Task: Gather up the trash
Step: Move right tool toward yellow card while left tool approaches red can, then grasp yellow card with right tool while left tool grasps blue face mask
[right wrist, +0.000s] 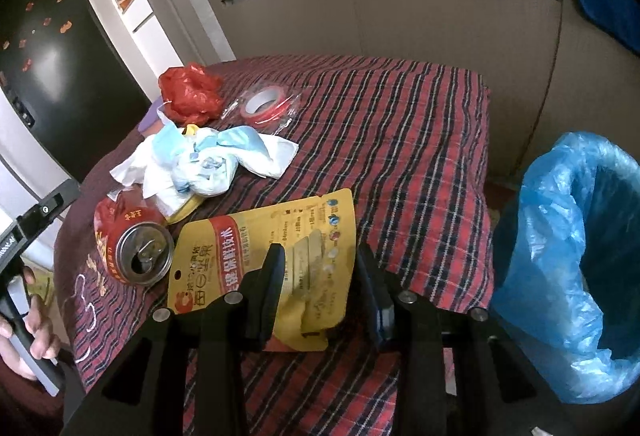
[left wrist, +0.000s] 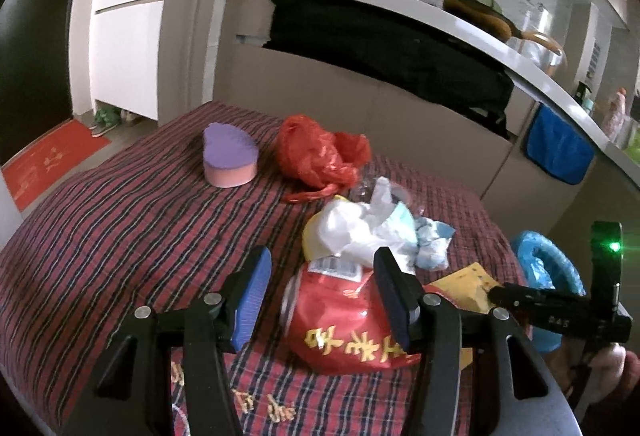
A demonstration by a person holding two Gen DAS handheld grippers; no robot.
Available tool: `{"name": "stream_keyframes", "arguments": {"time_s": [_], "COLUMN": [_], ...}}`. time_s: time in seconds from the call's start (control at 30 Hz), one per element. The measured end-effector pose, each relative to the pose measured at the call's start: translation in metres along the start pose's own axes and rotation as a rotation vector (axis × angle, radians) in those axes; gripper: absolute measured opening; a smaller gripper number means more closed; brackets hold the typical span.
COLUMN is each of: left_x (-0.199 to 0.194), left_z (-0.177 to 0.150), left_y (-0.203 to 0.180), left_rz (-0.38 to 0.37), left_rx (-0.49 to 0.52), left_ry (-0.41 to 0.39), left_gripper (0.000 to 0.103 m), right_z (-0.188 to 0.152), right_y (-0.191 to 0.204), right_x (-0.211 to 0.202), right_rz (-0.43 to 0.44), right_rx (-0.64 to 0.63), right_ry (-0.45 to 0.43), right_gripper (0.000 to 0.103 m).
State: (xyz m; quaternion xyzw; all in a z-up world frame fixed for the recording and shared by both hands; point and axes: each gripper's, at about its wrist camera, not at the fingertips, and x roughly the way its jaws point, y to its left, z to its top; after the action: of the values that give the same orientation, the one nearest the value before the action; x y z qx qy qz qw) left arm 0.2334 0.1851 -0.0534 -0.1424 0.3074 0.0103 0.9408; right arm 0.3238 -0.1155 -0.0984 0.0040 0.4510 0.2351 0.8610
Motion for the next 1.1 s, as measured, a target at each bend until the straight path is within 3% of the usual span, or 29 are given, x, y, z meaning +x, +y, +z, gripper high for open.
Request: {"name": "stream_keyframes", "arguments": {"time_s": [0.1,0.2,0.47,0.63,0.83,0.97,1.1], "left_x": [0.003,0.009,0.049,0.067,0.097,0.108,0.110], "left_z": [0.006,0.013,0.024,0.021,0.018,0.015,0.015], "left_y": [-0.012,-0.027,-0.076,-0.100,-0.105,-0.107,-0.101], "left_rz": [-0.029,-0.060,-0.116,-0.143,-0.048,0.024,0.026], "left_rx": [0.016,0.039,0.143,0.147,0.115,0.141,0.126], "left_ry": [0.003,0.013,0.103,0.148,0.231,0.221,0.207], "left_gripper": [0.055,0.055,0.055,0.055,0.046,0.042,0.030], "right_z": [0.000,-0.001,0.003,0.011,0.012,0.007,0.004], "right_y": [0.004,0.008,0.009,0.000,-0.014,-0.013,-0.012], "right_x": [-0.001,-0.009,-0.050,-0.081,-0.097,-0.100,-0.099], "right_rz": [-0.015,-0.017,-0.019,-0.058,-0.066,-0.069,-0.063], "right_rx": [-0.032,-0.071,-0.089,-0.076,-0.045,-0.050,-0.060], "right_ry": [-0.014,-0.034,-0.128,-0.208,-0.234,-0.242,-0.237], "right_gripper": [0.012,0.006,0.002,0.002,0.002,0.002,0.002]}}
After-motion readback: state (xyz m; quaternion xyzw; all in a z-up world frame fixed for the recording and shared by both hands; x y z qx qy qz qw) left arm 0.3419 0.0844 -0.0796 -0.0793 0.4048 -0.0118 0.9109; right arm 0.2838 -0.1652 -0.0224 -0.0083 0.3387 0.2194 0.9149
